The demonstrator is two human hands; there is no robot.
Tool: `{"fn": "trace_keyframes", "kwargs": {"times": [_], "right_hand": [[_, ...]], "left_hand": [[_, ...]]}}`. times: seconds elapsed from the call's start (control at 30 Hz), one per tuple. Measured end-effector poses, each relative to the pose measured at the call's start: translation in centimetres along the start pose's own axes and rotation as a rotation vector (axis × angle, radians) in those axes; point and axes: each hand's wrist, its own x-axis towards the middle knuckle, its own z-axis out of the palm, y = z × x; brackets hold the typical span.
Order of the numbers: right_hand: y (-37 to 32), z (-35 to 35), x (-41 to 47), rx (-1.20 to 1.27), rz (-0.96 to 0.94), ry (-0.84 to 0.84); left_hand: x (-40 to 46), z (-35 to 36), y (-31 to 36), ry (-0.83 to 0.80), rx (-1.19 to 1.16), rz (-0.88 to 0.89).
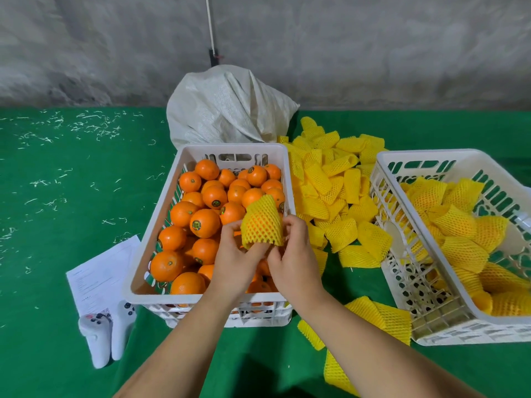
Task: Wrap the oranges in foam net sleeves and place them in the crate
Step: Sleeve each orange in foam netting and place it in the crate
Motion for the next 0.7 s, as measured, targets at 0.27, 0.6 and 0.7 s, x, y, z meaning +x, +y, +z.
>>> {"fn": "trace_keyframes", "kwargs": {"times": [0.27, 0.6, 0.7], "right_hand": [[0.6, -0.1, -0.4, 0.094, 0.051, 0.023], [-1.4, -2.2, 0.3, 0.488, 0.279, -0.275], [-1.7, -1.5, -0.5, 0.432, 0.264, -0.282]], "left_hand": [[-0.3, -0.2, 0.3, -0.140, -0.046, 0.118], [0.4, -0.1, -1.0, -0.054, 0.020, 0.156], [0.2, 0.4, -1.2, -0.135, 0.134, 0.179]]}}
